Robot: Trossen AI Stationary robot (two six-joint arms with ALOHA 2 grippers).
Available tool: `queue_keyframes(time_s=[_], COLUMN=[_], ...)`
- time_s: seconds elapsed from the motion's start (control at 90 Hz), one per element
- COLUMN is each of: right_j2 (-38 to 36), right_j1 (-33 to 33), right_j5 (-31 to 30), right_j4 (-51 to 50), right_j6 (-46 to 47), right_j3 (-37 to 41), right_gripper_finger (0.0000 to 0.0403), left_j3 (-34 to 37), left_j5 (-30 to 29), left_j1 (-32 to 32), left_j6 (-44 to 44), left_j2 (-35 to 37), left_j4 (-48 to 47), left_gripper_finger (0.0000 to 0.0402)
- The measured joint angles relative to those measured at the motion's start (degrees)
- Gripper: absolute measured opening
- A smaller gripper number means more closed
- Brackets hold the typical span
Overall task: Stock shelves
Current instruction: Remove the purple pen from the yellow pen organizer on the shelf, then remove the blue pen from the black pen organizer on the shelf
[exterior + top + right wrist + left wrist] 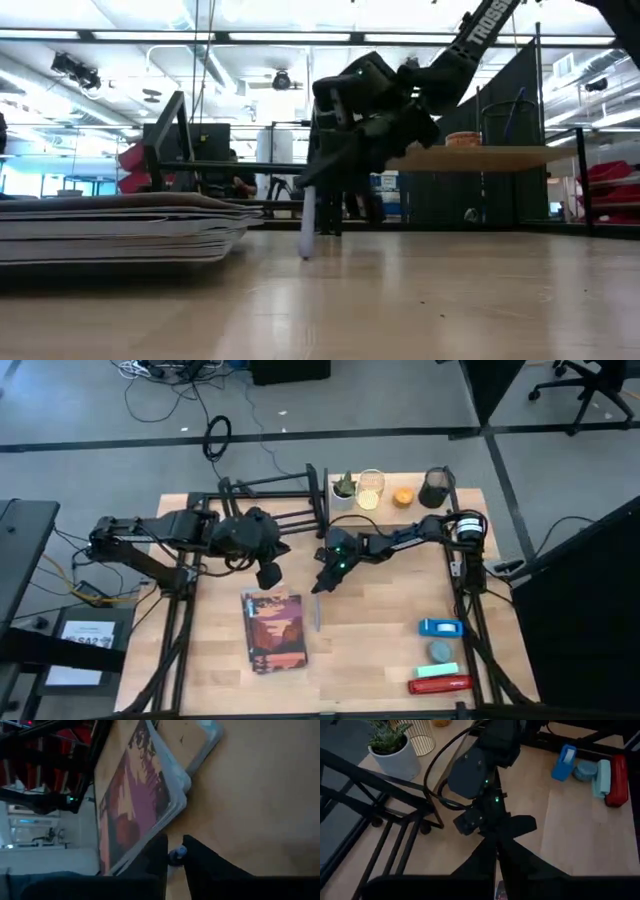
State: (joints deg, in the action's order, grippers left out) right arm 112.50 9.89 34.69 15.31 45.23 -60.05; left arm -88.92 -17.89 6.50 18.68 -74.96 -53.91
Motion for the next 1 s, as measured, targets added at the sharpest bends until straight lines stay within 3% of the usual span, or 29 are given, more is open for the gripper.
queue_keyframes(time_s=[0.222,0.478,0.722,1.0], right_j2=[-0.15,-2.76,-15.61,-42.52], right_j1=[-0.09,-0.2,-2.05,-3.02], right_j5=[-2.09,0.22,-0.95,-9.19], right_j4=[0.37,-0.75,-13.21,-31.69], right_j6=[-0.28,0.18,-2.28,-3.27], right_j3=[0.02,0.07,0.07,-1.11], right_gripper_finger=[0.0107,0.0174,0.0159,0.0116], left_j3=[0.0,0.0,0.01,0.02], left_j5=[0.0,0.0,0.0,-0.04], left_j1=[0.0,0.0,0.0,0.0], left_j6=[0.09,1.25,1.25,1.05], left_j2=[0.0,-0.02,-0.02,-0.02], left_j4=[0.09,0.12,0.34,1.67], left_gripper_finger=[0.0,0.0,0.0,0.0])
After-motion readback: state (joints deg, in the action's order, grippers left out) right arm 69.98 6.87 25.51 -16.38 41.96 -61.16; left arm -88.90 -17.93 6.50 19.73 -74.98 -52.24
